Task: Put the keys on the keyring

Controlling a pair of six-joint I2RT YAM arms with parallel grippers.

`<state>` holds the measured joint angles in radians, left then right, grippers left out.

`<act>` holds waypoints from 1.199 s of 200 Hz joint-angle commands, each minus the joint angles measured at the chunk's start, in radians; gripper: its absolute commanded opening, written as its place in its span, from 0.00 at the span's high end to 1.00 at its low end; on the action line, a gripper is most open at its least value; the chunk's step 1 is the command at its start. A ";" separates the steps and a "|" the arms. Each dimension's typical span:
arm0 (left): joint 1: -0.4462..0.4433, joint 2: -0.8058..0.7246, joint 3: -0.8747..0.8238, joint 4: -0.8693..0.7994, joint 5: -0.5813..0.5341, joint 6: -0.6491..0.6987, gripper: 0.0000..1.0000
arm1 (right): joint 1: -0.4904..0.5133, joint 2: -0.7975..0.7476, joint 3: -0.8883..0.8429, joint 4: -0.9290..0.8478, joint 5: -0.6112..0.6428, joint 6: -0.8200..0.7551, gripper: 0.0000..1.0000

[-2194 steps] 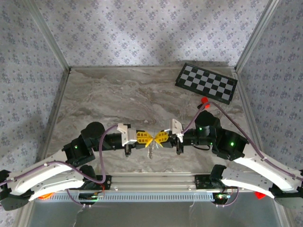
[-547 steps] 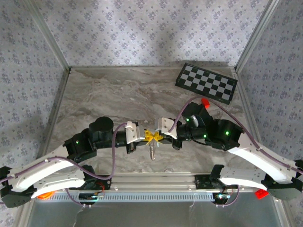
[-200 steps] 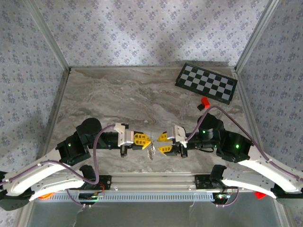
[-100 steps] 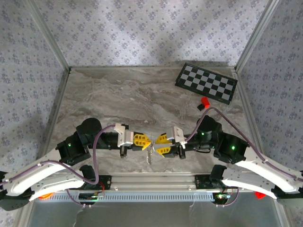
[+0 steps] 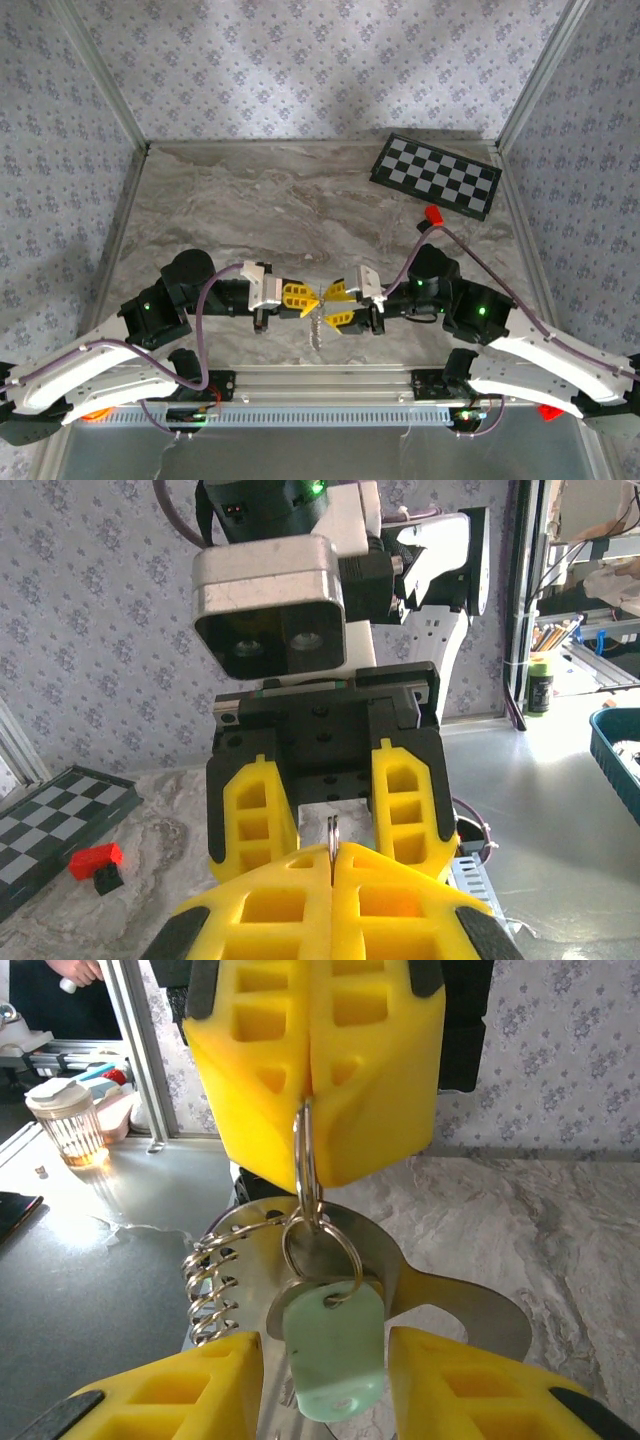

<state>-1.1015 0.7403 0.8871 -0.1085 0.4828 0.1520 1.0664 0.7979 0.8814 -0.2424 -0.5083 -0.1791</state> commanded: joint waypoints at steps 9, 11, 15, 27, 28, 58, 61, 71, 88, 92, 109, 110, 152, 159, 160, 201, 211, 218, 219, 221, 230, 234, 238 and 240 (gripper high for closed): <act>-0.001 -0.010 -0.005 0.063 -0.015 -0.001 1.00 | 0.011 -0.015 -0.017 0.033 0.025 0.016 0.61; 0.000 -0.011 -0.006 0.064 -0.018 0.000 1.00 | 0.012 -0.016 -0.018 0.035 0.029 0.017 0.61; 0.000 -0.010 -0.007 0.065 -0.025 -0.001 1.00 | 0.012 -0.018 -0.023 0.039 0.035 0.019 0.61; 0.000 -0.011 -0.014 0.073 -0.039 0.000 1.00 | 0.012 -0.025 -0.038 0.060 0.052 0.028 0.62; -0.001 -0.011 -0.015 0.074 -0.040 0.000 1.00 | 0.012 -0.026 -0.039 0.061 0.053 0.029 0.62; 0.000 -0.007 -0.029 0.088 -0.088 0.001 1.00 | 0.010 -0.031 -0.069 0.108 0.067 0.050 0.64; 0.000 -0.007 -0.030 0.091 -0.094 0.002 1.00 | 0.010 -0.031 -0.070 0.109 0.073 0.052 0.65; 0.000 -0.007 -0.036 0.098 -0.112 0.004 1.00 | 0.009 -0.028 -0.073 0.103 0.091 0.053 0.67; 0.000 -0.007 -0.042 0.105 -0.125 0.005 1.00 | 0.001 -0.029 -0.080 0.101 0.102 0.058 0.70; 0.000 -0.007 -0.042 0.107 -0.125 0.006 1.00 | 0.000 -0.028 -0.079 0.100 0.103 0.059 0.71; -0.001 -0.003 -0.042 0.105 -0.124 0.009 1.00 | -0.009 -0.028 -0.079 0.097 0.111 0.062 0.78; 0.000 -0.003 -0.042 0.104 -0.124 0.010 1.00 | -0.010 -0.029 -0.079 0.097 0.111 0.063 0.79; 0.001 -0.006 -0.042 0.107 -0.119 0.006 1.00 | -0.024 -0.038 -0.072 0.069 0.136 0.063 0.97; 0.000 -0.007 -0.041 0.105 -0.119 0.006 1.00 | -0.025 -0.041 -0.071 0.063 0.146 0.061 0.98; 0.000 -0.007 -0.042 0.105 -0.119 0.006 1.00 | -0.025 -0.042 -0.071 0.062 0.148 0.060 0.98; 0.002 -0.018 -0.043 0.094 -0.131 0.002 1.00 | -0.022 -0.049 -0.037 0.005 0.196 0.038 1.00; 0.002 -0.018 -0.044 0.089 -0.134 0.002 1.00 | -0.014 -0.048 -0.025 -0.014 0.196 0.028 1.00; 0.002 -0.018 -0.043 0.086 -0.136 0.002 1.00 | -0.007 -0.048 -0.017 -0.024 0.200 0.023 1.00; 0.002 -0.018 -0.043 0.085 -0.136 0.003 1.00 | -0.006 -0.048 -0.017 -0.024 0.201 0.022 1.00; 0.002 -0.018 -0.045 0.085 -0.137 0.002 1.00 | -0.004 -0.048 -0.014 -0.028 0.203 0.021 1.00; 0.002 -0.019 -0.045 0.083 -0.138 0.004 1.00 | 0.007 -0.049 -0.007 -0.038 0.215 0.013 1.00; 0.002 -0.018 -0.045 0.082 -0.138 0.003 1.00 | 0.011 -0.048 -0.005 -0.042 0.220 0.012 1.00; 0.002 -0.017 -0.047 0.082 -0.139 0.004 1.00 | 0.014 -0.048 -0.003 -0.047 0.227 0.010 1.00; 0.002 -0.018 -0.047 0.081 -0.139 0.004 1.00 | 0.019 -0.048 0.000 -0.049 0.229 0.010 1.00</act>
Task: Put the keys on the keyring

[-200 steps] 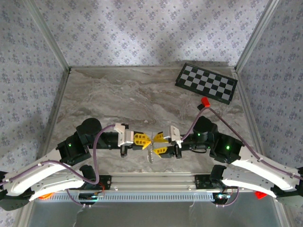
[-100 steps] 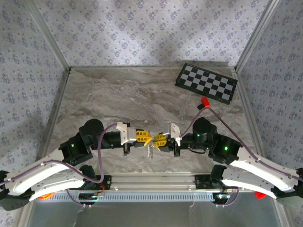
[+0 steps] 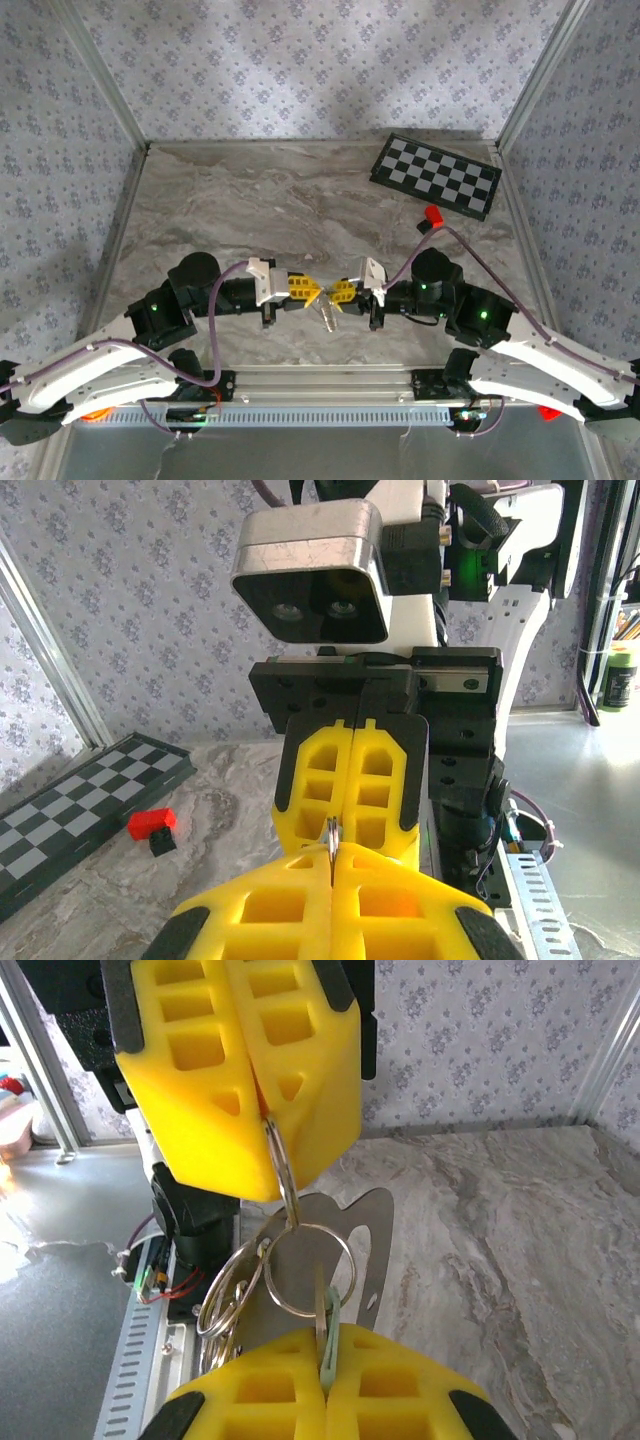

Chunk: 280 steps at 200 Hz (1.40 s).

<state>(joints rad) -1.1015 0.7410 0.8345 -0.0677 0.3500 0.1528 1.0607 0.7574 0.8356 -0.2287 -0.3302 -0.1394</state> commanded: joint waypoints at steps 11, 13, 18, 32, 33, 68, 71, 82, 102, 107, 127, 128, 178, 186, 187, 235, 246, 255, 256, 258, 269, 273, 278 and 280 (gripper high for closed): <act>0.002 -0.017 0.003 0.039 -0.012 0.006 1.00 | 0.034 -0.007 0.053 -0.073 0.063 -0.031 1.00; 0.002 -0.017 0.001 0.039 -0.012 0.007 1.00 | 0.036 -0.007 0.056 -0.075 0.065 -0.030 1.00; 0.002 -0.016 -0.002 0.040 -0.015 0.008 1.00 | 0.041 -0.006 0.060 -0.080 0.069 -0.031 1.00; 0.003 -0.014 -0.012 0.046 -0.014 0.009 1.00 | 0.058 -0.002 0.072 -0.095 0.085 -0.031 1.00; 0.003 -0.013 -0.012 0.046 -0.014 0.009 1.00 | 0.059 -0.002 0.075 -0.097 0.086 -0.031 1.00; 0.003 -0.004 -0.017 0.043 -0.003 0.010 1.00 | 0.102 0.005 0.092 -0.127 0.159 -0.036 1.00; 0.003 -0.003 -0.019 0.042 0.000 0.010 1.00 | 0.105 0.004 0.094 -0.127 0.162 -0.037 1.00; 0.005 0.001 -0.018 0.038 0.013 0.013 1.00 | 0.109 0.006 0.097 -0.129 0.173 -0.038 1.00; 0.005 0.011 -0.012 0.032 0.034 0.014 1.00 | 0.113 0.003 0.102 -0.135 0.196 -0.041 1.00; 0.005 0.012 -0.014 0.032 0.036 0.014 1.00 | 0.114 0.002 0.102 -0.137 0.200 -0.043 1.00; 0.005 0.009 -0.013 0.035 0.043 0.013 1.00 | 0.114 -0.007 0.107 -0.157 0.217 -0.048 1.00; 0.005 0.009 -0.013 0.035 0.043 0.014 1.00 | 0.114 -0.007 0.108 -0.159 0.218 -0.048 1.00; 0.005 0.029 -0.003 0.000 0.046 0.025 1.00 | 0.114 -0.013 0.126 -0.197 0.230 -0.052 1.00; 0.005 0.033 -0.002 -0.004 0.043 0.027 1.00 | 0.114 -0.013 0.128 -0.199 0.230 -0.055 1.00; 0.005 0.033 -0.002 -0.005 0.042 0.027 1.00 | 0.114 -0.013 0.128 -0.199 0.231 -0.056 1.00; 0.005 0.056 0.004 -0.029 0.024 0.042 1.00 | 0.116 -0.004 0.143 -0.218 0.232 -0.063 1.00; 0.005 0.064 0.010 -0.044 0.026 0.042 1.00 | 0.116 -0.008 0.142 -0.215 0.245 -0.063 1.00; 0.004 0.066 0.015 -0.059 0.022 0.043 1.00 | 0.116 -0.015 0.138 -0.206 0.265 -0.062 1.00; 0.003 0.066 0.016 -0.061 0.022 0.043 1.00 | 0.116 -0.016 0.137 -0.204 0.266 -0.062 1.00; 0.004 0.067 0.017 -0.064 0.020 0.045 1.00 | 0.115 -0.018 0.135 -0.203 0.269 -0.062 1.00; 0.005 0.063 0.021 -0.082 0.013 0.046 1.00 | 0.116 -0.028 0.127 -0.192 0.276 -0.063 1.00; 0.003 0.060 0.021 -0.087 0.009 0.047 1.00 | 0.115 -0.031 0.126 -0.189 0.277 -0.062 1.00; 0.004 0.057 0.021 -0.092 0.006 0.047 1.00 | 0.116 -0.034 0.124 -0.187 0.280 -0.064 1.00; 0.005 0.056 0.022 -0.095 0.004 0.047 1.00 | 0.116 -0.035 0.124 -0.187 0.282 -0.064 1.00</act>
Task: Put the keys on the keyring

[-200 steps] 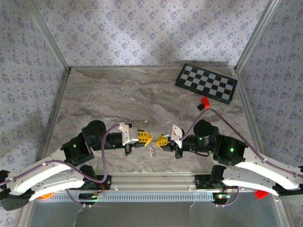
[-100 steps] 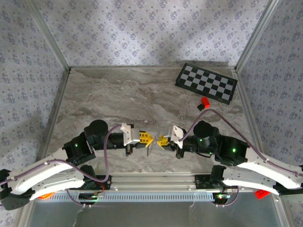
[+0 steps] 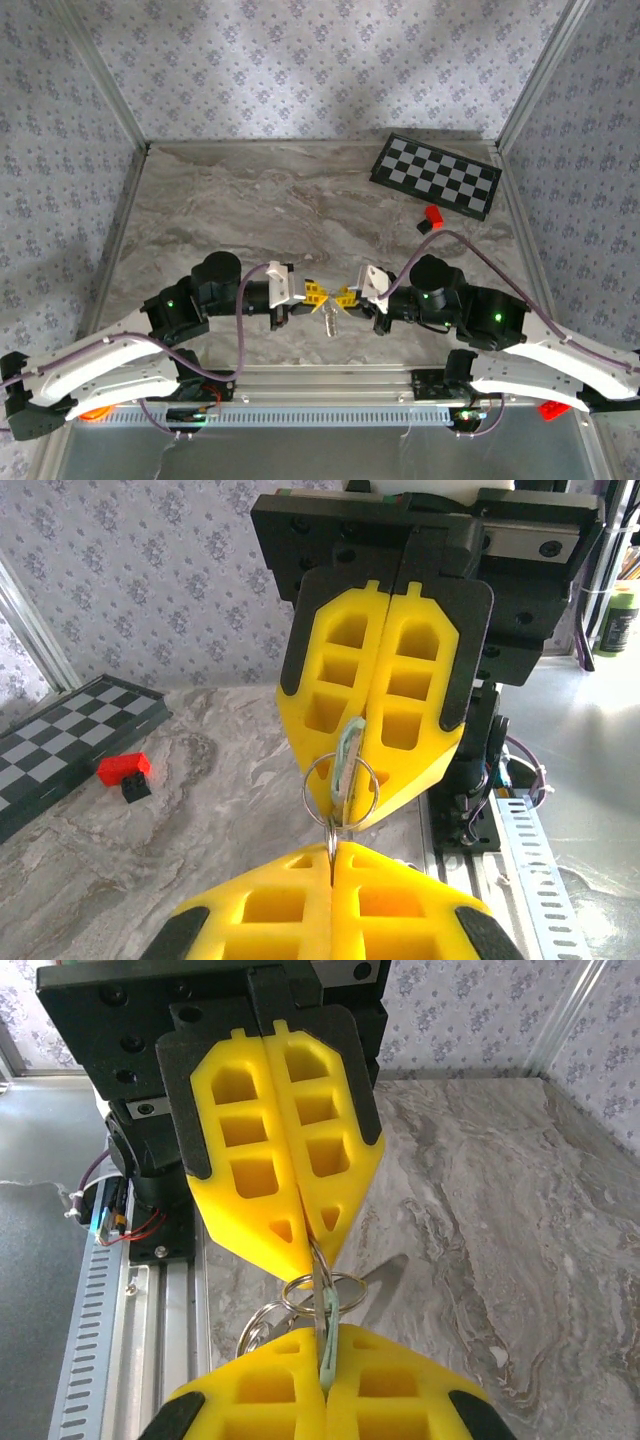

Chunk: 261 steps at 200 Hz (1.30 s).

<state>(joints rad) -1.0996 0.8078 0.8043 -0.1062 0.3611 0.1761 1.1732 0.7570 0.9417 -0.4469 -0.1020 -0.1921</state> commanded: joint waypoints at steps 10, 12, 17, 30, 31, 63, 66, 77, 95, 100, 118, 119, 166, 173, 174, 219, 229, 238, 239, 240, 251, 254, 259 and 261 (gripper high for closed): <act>0.002 -0.017 0.055 -0.071 -0.020 0.024 1.00 | 0.000 -0.034 0.020 0.028 0.060 -0.012 1.00; 0.002 -0.016 0.055 -0.075 -0.023 0.025 1.00 | 0.001 -0.033 0.022 0.026 0.060 -0.012 1.00; 0.002 -0.018 0.058 -0.082 -0.035 0.025 1.00 | 0.002 -0.032 0.026 0.017 0.065 -0.012 1.00; 0.001 -0.022 0.050 -0.097 -0.063 0.026 1.00 | 0.002 -0.020 0.044 -0.006 0.091 -0.018 1.00; 0.001 -0.022 0.049 -0.098 -0.065 0.026 1.00 | 0.002 -0.019 0.047 -0.008 0.093 -0.018 1.00; 0.003 -0.030 -0.003 -0.050 -0.106 0.013 1.00 | 0.001 0.037 0.116 -0.102 0.213 -0.023 1.00; 0.003 -0.029 -0.006 -0.046 -0.109 0.013 1.00 | 0.002 0.042 0.122 -0.109 0.219 -0.024 1.00; 0.002 -0.023 -0.014 -0.035 -0.128 0.013 1.00 | 0.002 0.066 0.145 -0.135 0.247 -0.031 1.00; 0.002 -0.022 -0.037 -0.011 -0.160 0.016 1.00 | 0.002 0.104 0.182 -0.174 0.286 -0.044 1.00; 0.002 -0.022 -0.049 0.000 -0.165 0.015 1.00 | 0.001 0.117 0.195 -0.186 0.292 -0.048 1.00; 0.003 -0.020 -0.074 0.031 -0.186 0.008 0.97 | 0.003 0.162 0.235 -0.213 0.310 -0.064 1.00; 0.003 -0.020 -0.075 0.032 -0.187 0.007 0.96 | 0.003 0.164 0.236 -0.214 0.312 -0.065 1.00; 0.003 -0.029 -0.114 0.080 -0.190 -0.016 0.63 | -0.010 0.250 0.294 -0.259 0.321 -0.076 1.00; 0.003 -0.032 -0.123 0.088 -0.189 -0.024 0.60 | -0.018 0.264 0.300 -0.266 0.319 -0.076 1.00; 0.003 -0.033 -0.124 0.090 -0.189 -0.025 0.59 | -0.021 0.267 0.301 -0.267 0.320 -0.076 1.00; 0.003 -0.073 -0.167 0.108 -0.206 -0.085 0.43 | -0.120 0.364 0.347 -0.306 0.291 -0.017 1.00; 0.003 -0.089 -0.180 0.114 -0.205 -0.096 0.28 | -0.143 0.385 0.355 -0.309 0.278 -0.001 1.00; 0.003 -0.102 -0.192 0.115 -0.206 -0.103 0.18 | -0.158 0.403 0.362 -0.313 0.275 0.012 1.00; 0.003 -0.103 -0.192 0.116 -0.206 -0.104 0.17 | -0.159 0.405 0.362 -0.314 0.274 0.013 1.00; 0.003 -0.104 -0.193 0.117 -0.207 -0.104 0.17 | -0.161 0.407 0.362 -0.313 0.274 0.014 1.00; 0.003 -0.119 -0.203 0.118 -0.216 -0.112 0.09 | -0.177 0.427 0.370 -0.313 0.266 0.028 1.00; 0.003 -0.124 -0.207 0.120 -0.221 -0.114 0.07 | -0.182 0.432 0.372 -0.313 0.261 0.031 1.00; 0.003 -0.131 -0.213 0.126 -0.240 -0.122 0.02 | -0.194 0.443 0.378 -0.314 0.249 0.037 1.00; 0.003 -0.134 -0.216 0.130 -0.249 -0.127 0.01 | -0.201 0.448 0.380 -0.315 0.242 0.039 1.00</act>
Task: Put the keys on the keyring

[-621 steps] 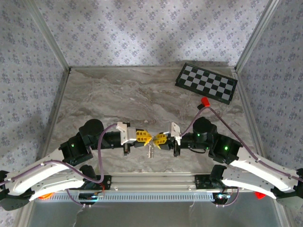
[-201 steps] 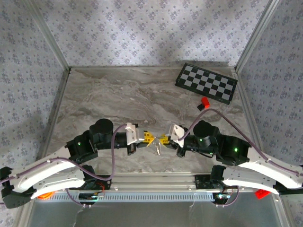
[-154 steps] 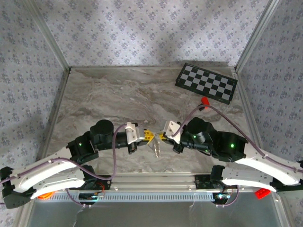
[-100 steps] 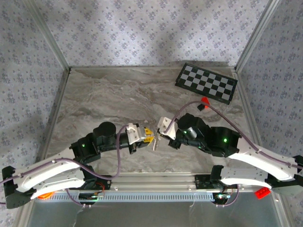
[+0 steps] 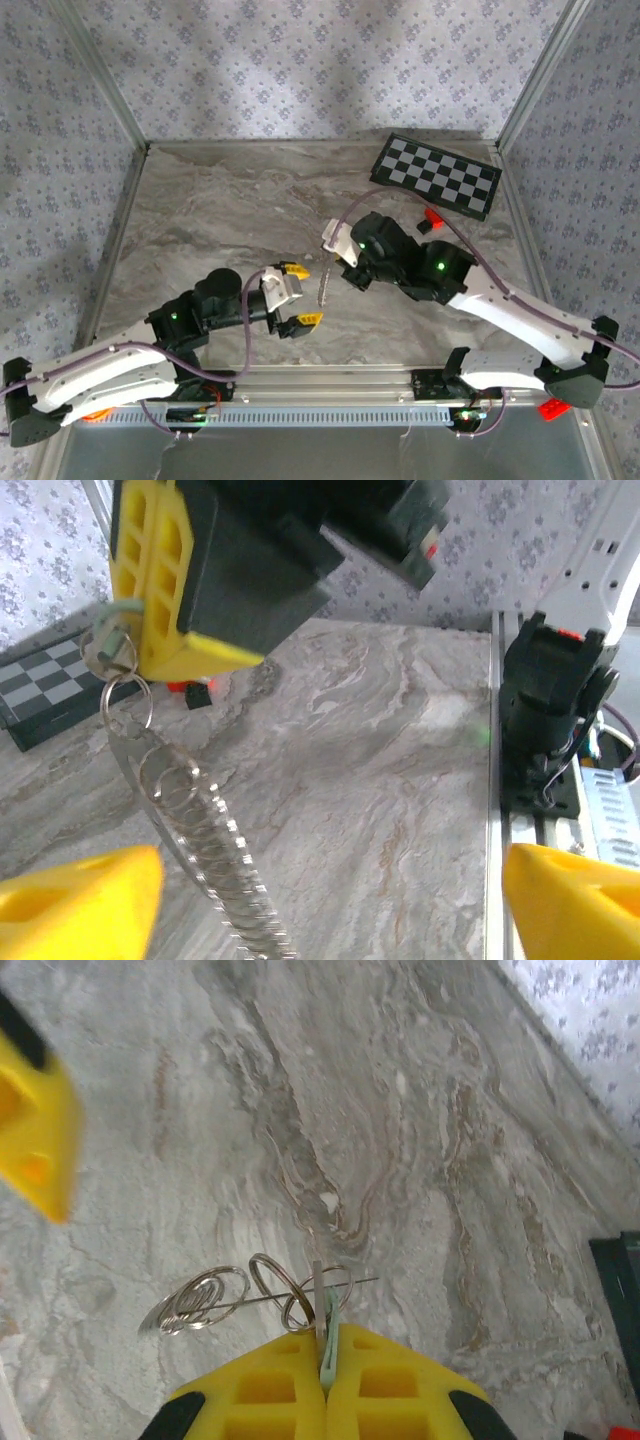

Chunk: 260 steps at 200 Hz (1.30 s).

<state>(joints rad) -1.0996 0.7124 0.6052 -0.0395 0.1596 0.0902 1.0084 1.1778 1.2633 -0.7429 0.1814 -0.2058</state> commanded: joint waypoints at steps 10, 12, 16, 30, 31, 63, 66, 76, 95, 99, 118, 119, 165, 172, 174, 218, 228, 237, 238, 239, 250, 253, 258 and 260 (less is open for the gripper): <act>0.003 -0.054 -0.029 0.080 -0.114 -0.066 0.00 | -0.060 0.056 0.075 -0.028 -0.067 0.065 1.00; 0.003 -0.057 -0.030 0.082 -0.127 -0.071 0.01 | -0.065 0.062 0.081 -0.032 -0.072 0.067 1.00; 0.003 -0.062 -0.034 0.086 -0.148 -0.079 0.00 | -0.074 0.075 0.089 -0.035 -0.077 0.069 1.00; 0.003 -0.074 -0.038 0.080 -0.200 -0.084 0.00 | -0.098 0.120 0.117 -0.050 -0.094 0.077 1.00; 0.003 -0.075 -0.038 0.080 -0.204 -0.085 0.01 | -0.100 0.123 0.119 -0.050 -0.095 0.077 1.00; 0.004 -0.091 -0.050 0.070 -0.224 -0.091 0.00 | -0.150 0.223 0.175 -0.057 -0.092 0.083 1.00; 0.005 -0.094 -0.054 0.075 -0.218 -0.093 0.01 | -0.152 0.233 0.181 -0.059 -0.087 0.083 1.00; 0.004 -0.105 -0.075 0.100 -0.199 -0.100 0.01 | -0.162 0.264 0.200 -0.062 -0.076 0.086 1.00; 0.004 -0.119 -0.099 0.129 -0.183 -0.115 0.01 | -0.182 0.308 0.218 -0.036 -0.078 0.097 1.00; 0.004 -0.120 -0.099 0.128 -0.183 -0.115 0.00 | -0.189 0.313 0.219 -0.027 -0.084 0.097 1.00; 0.004 -0.122 -0.098 0.119 -0.200 -0.109 0.00 | -0.225 0.342 0.211 0.022 -0.149 0.102 1.00; 0.004 -0.122 -0.098 0.119 -0.201 -0.109 0.00 | -0.228 0.344 0.211 0.025 -0.154 0.103 1.00; 0.009 -0.112 -0.109 0.127 -0.173 -0.101 0.00 | -0.293 0.425 0.228 0.082 -0.241 0.117 1.00; 0.010 -0.104 -0.110 0.133 -0.159 -0.105 0.00 | -0.302 0.439 0.234 0.086 -0.250 0.121 1.00; 0.009 -0.101 -0.109 0.135 -0.154 -0.106 0.00 | -0.304 0.443 0.236 0.087 -0.253 0.121 1.00; 0.009 -0.083 -0.114 0.158 -0.134 -0.108 0.00 | -0.320 0.493 0.248 0.089 -0.292 0.125 1.00; 0.009 -0.086 -0.123 0.172 -0.133 -0.109 0.00 | -0.320 0.489 0.233 0.091 -0.290 0.125 1.00; 0.009 -0.088 -0.127 0.179 -0.131 -0.110 0.00 | -0.320 0.483 0.217 0.092 -0.289 0.124 1.00; 0.009 -0.087 -0.127 0.179 -0.131 -0.109 0.00 | -0.320 0.483 0.216 0.092 -0.289 0.124 1.00; 0.009 -0.088 -0.127 0.178 -0.131 -0.109 0.00 | -0.320 0.481 0.213 0.091 -0.289 0.123 1.00; 0.009 -0.086 -0.126 0.177 -0.131 -0.106 0.00 | -0.320 0.467 0.190 0.096 -0.285 0.123 1.00; 0.009 -0.084 -0.125 0.177 -0.131 -0.105 0.00 | -0.320 0.463 0.184 0.100 -0.286 0.124 1.00; 0.008 -0.083 -0.124 0.177 -0.131 -0.104 0.00 | -0.320 0.458 0.171 0.104 -0.286 0.127 1.00; 0.011 -0.083 -0.124 0.177 -0.132 -0.103 0.00 | -0.320 0.454 0.166 0.105 -0.286 0.129 1.00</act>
<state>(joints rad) -1.0950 0.6357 0.4736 0.0811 0.0113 -0.0063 0.6895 1.6672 1.4738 -0.6601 -0.0868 -0.0933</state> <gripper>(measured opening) 0.997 0.050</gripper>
